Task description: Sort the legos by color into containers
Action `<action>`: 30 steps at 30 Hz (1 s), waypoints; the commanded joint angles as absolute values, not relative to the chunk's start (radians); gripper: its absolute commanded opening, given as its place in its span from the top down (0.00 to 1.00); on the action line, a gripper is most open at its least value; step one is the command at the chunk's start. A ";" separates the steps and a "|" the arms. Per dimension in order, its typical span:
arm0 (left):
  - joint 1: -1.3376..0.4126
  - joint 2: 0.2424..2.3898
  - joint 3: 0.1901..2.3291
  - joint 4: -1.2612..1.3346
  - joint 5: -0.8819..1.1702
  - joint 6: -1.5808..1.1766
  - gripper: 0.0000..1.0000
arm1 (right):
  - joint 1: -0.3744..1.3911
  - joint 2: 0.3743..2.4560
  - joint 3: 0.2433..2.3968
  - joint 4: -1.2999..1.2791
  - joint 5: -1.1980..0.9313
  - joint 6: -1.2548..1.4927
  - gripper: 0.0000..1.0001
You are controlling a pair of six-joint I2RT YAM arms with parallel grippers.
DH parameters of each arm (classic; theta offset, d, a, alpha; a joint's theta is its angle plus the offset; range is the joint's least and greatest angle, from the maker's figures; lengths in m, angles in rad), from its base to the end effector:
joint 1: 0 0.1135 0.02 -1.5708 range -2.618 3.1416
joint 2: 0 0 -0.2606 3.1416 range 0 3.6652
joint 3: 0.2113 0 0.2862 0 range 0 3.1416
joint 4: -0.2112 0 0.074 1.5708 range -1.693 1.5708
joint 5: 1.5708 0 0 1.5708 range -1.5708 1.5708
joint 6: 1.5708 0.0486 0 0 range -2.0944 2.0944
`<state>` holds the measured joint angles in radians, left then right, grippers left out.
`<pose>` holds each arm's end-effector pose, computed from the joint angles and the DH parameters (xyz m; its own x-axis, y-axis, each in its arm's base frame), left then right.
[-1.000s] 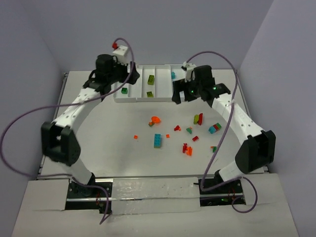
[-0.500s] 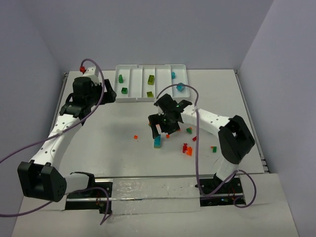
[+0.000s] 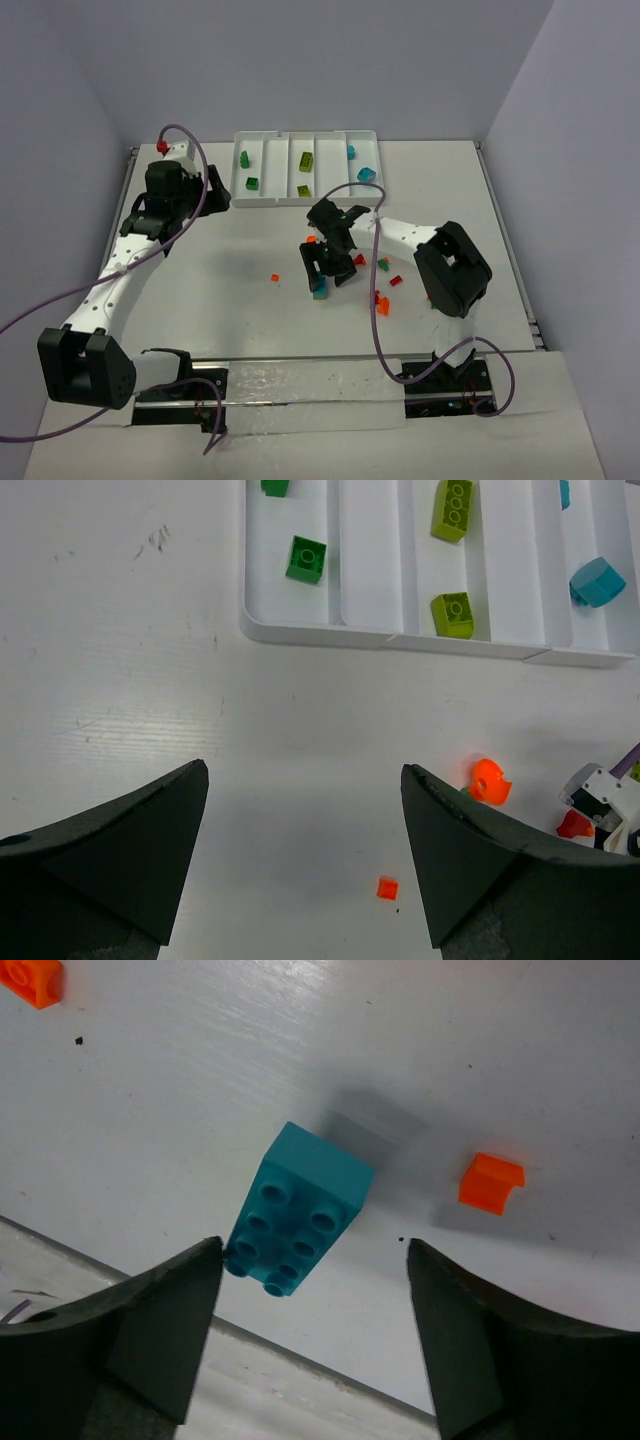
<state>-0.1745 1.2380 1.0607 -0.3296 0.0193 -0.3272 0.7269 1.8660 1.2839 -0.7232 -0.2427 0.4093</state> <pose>0.3229 -0.0579 0.3100 -0.5138 -0.2357 -0.8249 0.0265 0.9567 -0.2899 0.2869 0.2708 0.1422 -0.9370 -0.3163 -0.1485 -0.3481 0.8822 0.3172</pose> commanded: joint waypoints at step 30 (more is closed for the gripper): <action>-0.121 1.240 0.934 0.025 1.111 -0.419 0.06 | 0.458 1.493 1.427 -0.623 -0.889 0.101 1.00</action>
